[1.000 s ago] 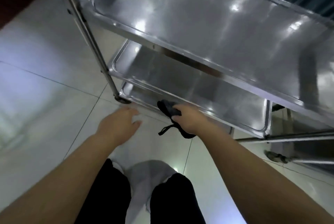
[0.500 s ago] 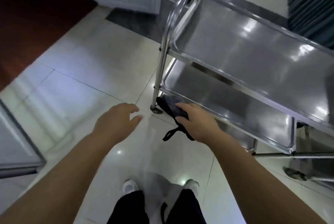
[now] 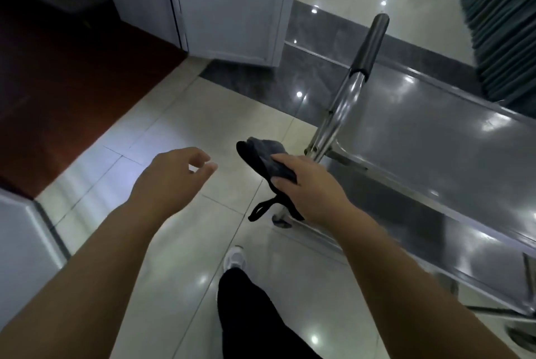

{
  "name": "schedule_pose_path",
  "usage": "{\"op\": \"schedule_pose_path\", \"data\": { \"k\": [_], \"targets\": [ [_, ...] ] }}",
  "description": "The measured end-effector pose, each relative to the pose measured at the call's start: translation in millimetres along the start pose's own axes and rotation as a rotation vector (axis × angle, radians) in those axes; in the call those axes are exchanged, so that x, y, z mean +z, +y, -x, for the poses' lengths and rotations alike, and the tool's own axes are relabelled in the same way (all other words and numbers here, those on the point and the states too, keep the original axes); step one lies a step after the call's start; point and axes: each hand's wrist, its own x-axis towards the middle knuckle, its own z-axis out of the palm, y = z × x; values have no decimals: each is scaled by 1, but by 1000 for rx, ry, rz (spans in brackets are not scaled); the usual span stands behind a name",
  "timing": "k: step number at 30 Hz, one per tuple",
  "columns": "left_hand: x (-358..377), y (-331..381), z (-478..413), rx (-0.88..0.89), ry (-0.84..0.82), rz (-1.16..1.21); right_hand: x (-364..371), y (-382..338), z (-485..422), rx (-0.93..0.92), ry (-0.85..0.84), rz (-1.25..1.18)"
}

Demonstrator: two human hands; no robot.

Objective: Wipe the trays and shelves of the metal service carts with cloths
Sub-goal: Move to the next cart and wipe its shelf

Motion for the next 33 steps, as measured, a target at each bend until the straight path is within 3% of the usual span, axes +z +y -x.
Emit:
{"op": "schedule_pose_path", "data": {
  "k": [13,26,33],
  "targets": [
    [-97,-24,-221,51,35,-42,-48,-38,-223,112,84,18],
    [-141,-30,-480,274,-173,-124,-72,-49,-404,464,248,-46],
    [-116,13,-596,457,-356,-167,-101,-34,-447,659,327,-131]
  ]
}}
